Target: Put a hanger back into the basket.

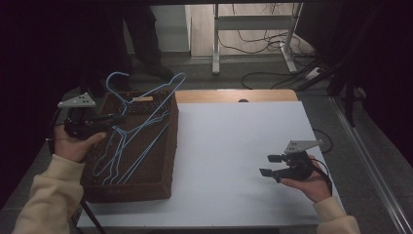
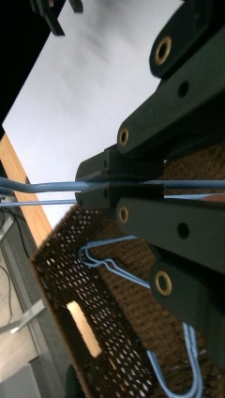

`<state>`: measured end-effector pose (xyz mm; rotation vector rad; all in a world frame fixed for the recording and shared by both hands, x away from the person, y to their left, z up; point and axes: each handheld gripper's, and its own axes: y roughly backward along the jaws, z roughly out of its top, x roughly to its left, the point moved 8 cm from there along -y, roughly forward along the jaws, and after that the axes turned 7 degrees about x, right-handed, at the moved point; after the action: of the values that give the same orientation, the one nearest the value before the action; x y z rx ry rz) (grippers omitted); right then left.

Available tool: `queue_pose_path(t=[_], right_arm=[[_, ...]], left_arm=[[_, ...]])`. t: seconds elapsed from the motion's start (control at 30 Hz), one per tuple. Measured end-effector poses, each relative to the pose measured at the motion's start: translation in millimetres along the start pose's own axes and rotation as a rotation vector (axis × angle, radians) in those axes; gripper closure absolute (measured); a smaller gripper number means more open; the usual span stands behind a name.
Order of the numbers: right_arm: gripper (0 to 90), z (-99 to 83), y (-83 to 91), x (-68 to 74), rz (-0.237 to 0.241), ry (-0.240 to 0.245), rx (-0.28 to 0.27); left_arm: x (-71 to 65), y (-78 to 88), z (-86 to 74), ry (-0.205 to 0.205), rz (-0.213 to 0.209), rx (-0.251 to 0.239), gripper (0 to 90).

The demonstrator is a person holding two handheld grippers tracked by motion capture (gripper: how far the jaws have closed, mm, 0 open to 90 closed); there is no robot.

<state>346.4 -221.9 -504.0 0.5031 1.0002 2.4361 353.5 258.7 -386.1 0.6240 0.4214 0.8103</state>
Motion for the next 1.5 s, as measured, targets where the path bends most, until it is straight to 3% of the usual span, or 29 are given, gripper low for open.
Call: queue_pose_path(t=[0.63,1.17,1.27,1.5], right_arm=[[33.3,-1.0,0.0,-0.2,-0.007,0.003,0.003],[33.1,-1.3,-0.3,0.6,-0.008,0.005,0.003],[33.1,-1.7,-0.4,0.0,-0.008,0.004,0.004],[33.1,-2.3,-0.6,0.7,-0.009,0.005,0.006]], left_arm=[[28.8,-15.0,-35.2,0.096,0.034,0.048,87.0],[29.1,-39.8,-59.5,0.141,0.034,0.127,87.0],[32.3,-39.1,-63.3,0.164,0.035,0.115,87.0],[31.6,-38.5,-73.4,0.157,0.026,0.138,87.0]])
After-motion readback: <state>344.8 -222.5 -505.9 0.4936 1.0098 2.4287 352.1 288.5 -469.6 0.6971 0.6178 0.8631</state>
